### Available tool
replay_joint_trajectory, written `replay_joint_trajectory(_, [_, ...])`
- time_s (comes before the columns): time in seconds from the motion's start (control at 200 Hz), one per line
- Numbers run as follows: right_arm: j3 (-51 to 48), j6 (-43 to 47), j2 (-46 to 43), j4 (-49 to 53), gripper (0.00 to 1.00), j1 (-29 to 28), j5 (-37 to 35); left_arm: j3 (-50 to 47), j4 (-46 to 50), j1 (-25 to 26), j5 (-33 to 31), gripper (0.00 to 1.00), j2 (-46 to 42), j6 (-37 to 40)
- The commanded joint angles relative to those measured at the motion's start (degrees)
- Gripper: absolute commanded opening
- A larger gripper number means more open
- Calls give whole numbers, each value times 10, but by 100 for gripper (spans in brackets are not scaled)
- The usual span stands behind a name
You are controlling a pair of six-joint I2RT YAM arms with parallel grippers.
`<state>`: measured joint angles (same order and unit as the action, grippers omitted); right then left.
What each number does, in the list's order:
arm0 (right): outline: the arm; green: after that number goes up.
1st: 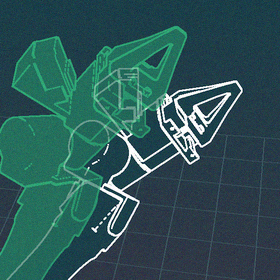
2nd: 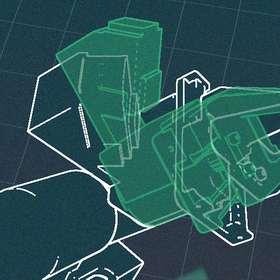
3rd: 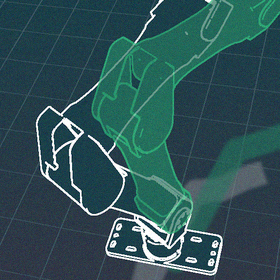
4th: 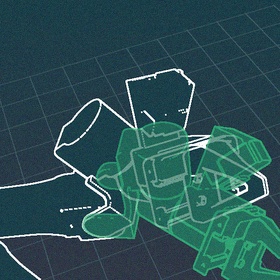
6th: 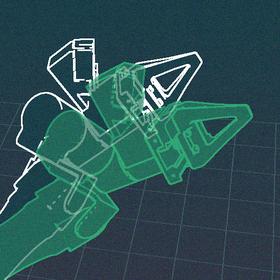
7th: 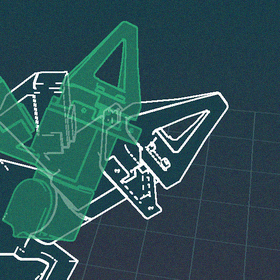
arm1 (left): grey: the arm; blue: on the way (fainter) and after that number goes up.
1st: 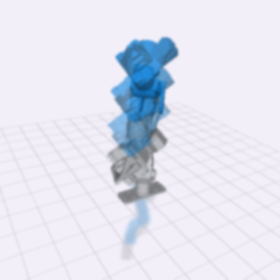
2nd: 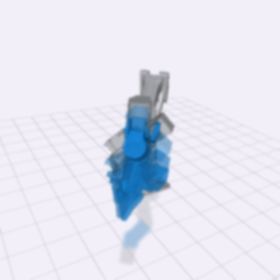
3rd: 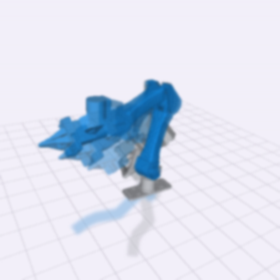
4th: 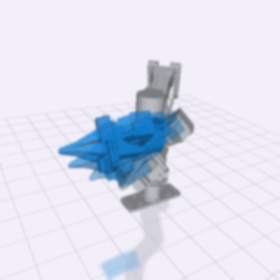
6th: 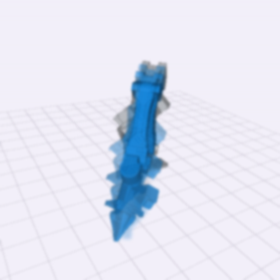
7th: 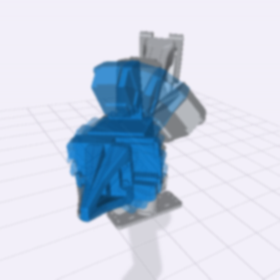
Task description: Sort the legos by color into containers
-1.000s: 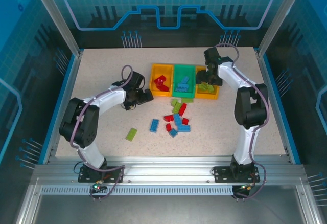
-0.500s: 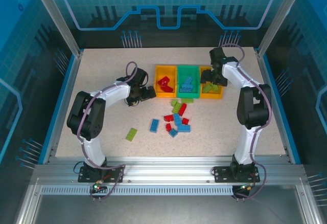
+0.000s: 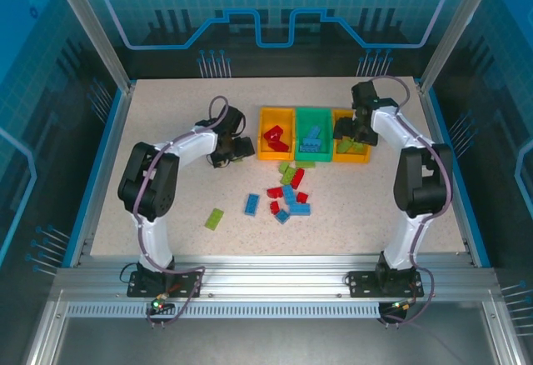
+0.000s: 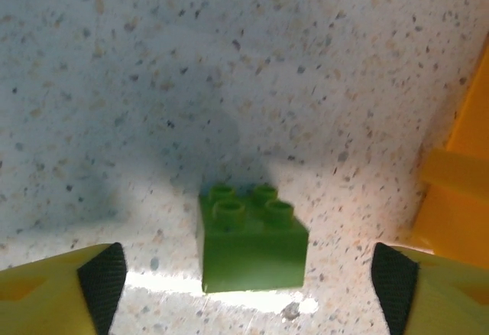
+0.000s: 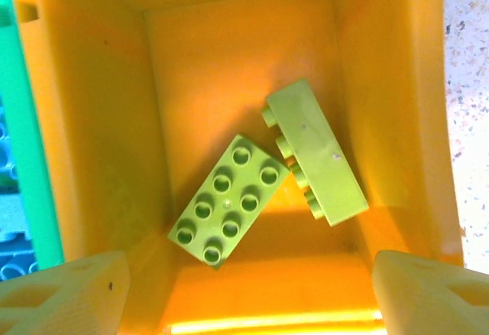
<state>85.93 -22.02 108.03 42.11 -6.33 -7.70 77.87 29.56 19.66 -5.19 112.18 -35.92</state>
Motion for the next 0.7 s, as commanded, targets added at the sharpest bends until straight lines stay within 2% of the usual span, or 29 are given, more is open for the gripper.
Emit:
replay_joint_trajectory(0.0, [-6, -3, -54, 10, 84, -3, 20, 40, 39, -4, -16, 80, 33, 12])
replay_joint_trajectory(0.22, [-8, -6, -101, 28, 84, 2, 15, 45, 53, -3, -18, 55, 51, 18])
replay_joint_trajectory(0.315, [-10, -5, -108, 34, 84, 10, 9, 34, 52, -3, -16, 52, 45, 18])
replay_joint_trajectory(0.53, [-34, -7, -119, 39, 84, 34, 9, 12, 44, -3, -12, 37, 22, 17])
replay_joint_trajectory(0.695, [-60, -3, -133, 30, 84, 54, -1, 5, 30, -2, -6, 33, -10, 9])
